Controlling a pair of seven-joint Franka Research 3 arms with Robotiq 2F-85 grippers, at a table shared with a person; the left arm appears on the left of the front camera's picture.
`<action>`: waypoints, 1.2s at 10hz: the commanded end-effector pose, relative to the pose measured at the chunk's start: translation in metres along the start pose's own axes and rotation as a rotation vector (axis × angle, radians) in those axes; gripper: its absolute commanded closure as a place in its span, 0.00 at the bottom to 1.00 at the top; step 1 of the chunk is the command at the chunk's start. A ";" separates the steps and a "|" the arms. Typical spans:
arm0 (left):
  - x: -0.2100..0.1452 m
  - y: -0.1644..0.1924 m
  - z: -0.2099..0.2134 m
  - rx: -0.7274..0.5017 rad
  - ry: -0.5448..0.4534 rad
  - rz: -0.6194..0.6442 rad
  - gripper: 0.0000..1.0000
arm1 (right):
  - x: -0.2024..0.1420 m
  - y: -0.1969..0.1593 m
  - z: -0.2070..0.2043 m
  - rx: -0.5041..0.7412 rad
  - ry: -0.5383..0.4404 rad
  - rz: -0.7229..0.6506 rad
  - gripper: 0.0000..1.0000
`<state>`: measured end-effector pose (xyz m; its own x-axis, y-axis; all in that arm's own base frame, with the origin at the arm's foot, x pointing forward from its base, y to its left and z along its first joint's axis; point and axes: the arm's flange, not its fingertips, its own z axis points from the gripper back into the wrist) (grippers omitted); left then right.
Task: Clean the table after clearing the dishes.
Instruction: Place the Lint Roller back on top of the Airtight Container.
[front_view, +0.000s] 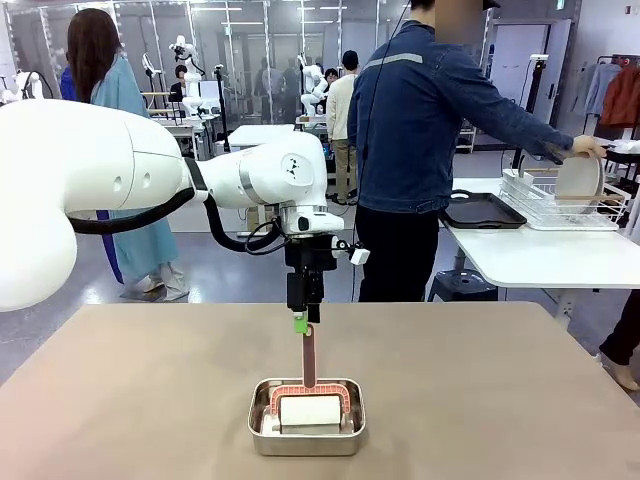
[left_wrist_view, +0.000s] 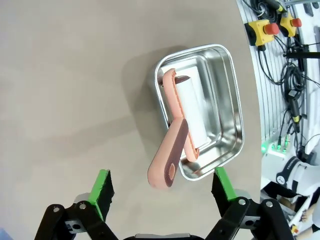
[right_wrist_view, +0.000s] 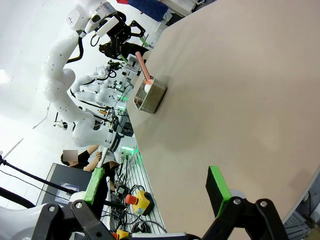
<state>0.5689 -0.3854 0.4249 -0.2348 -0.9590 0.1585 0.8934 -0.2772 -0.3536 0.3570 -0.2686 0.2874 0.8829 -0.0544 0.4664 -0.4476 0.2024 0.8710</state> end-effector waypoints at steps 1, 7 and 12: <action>-0.004 -0.010 0.000 0.007 -0.034 -0.007 0.00 | 0.000 0.004 -0.001 -0.013 0.011 -0.004 0.00; 0.000 -0.001 0.001 0.001 -0.004 -0.001 0.00 | 0.000 0.004 -0.001 -0.013 0.011 -0.004 0.00; -0.084 -0.044 0.052 0.064 -0.249 0.134 0.00 | 0.000 0.004 -0.001 -0.013 0.011 -0.004 0.00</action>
<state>0.5853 -0.3441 0.4564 -0.1371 -0.9583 0.2508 0.9158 -0.2191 -0.3366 0.3568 -0.2688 0.2874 0.8829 -0.0548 0.4663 -0.4475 0.2027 0.8710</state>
